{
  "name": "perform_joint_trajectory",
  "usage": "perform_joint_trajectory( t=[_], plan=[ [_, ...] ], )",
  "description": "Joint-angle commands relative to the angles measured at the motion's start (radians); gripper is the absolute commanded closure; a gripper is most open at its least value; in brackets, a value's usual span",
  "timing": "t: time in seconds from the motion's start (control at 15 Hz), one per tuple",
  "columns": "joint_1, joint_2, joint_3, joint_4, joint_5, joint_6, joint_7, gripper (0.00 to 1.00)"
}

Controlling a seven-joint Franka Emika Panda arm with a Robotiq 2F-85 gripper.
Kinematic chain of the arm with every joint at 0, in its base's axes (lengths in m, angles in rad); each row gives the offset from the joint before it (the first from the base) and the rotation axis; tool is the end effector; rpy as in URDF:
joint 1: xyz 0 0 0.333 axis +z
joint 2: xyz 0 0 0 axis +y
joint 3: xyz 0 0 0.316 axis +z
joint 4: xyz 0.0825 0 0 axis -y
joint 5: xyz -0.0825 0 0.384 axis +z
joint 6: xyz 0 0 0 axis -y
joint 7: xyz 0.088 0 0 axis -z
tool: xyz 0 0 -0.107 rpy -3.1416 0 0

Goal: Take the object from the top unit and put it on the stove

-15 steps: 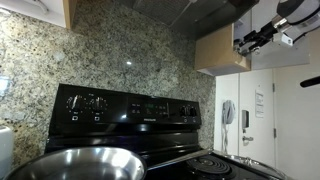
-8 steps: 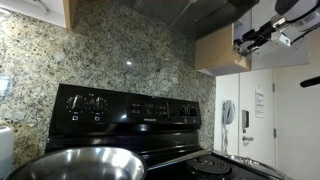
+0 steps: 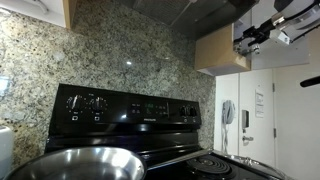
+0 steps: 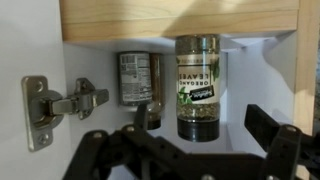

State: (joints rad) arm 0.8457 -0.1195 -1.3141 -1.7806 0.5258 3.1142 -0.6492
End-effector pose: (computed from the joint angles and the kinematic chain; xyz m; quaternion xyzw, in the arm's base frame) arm 0.4845 -0.3411 0.7094 0.7567 -0.1637 0.6183 0.1356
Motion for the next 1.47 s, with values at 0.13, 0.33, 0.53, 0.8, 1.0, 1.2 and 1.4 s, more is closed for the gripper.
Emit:
perform_joint_trajectory(
  t=[0.13, 0.33, 0.53, 0.8, 1.0, 1.2, 1.4],
  plan=[
    [0.078, -0.001, -0.085, 0.003, 0.000, 0.004, 0.000, 0.00],
    [0.118, -0.003, -0.120, 0.003, 0.000, 0.006, 0.000, 0.00],
    [0.120, -0.003, -0.121, 0.003, 0.000, 0.007, 0.000, 0.00],
    [0.120, -0.003, -0.121, 0.003, 0.000, 0.007, 0.000, 0.00],
    [0.120, -0.003, -0.121, 0.003, 0.000, 0.007, 0.000, 0.00],
    [0.120, -0.003, -0.121, 0.003, 0.000, 0.008, 0.000, 0.00],
    [0.120, -0.003, -0.121, 0.003, 0.000, 0.008, 0.000, 0.00]
  ],
)
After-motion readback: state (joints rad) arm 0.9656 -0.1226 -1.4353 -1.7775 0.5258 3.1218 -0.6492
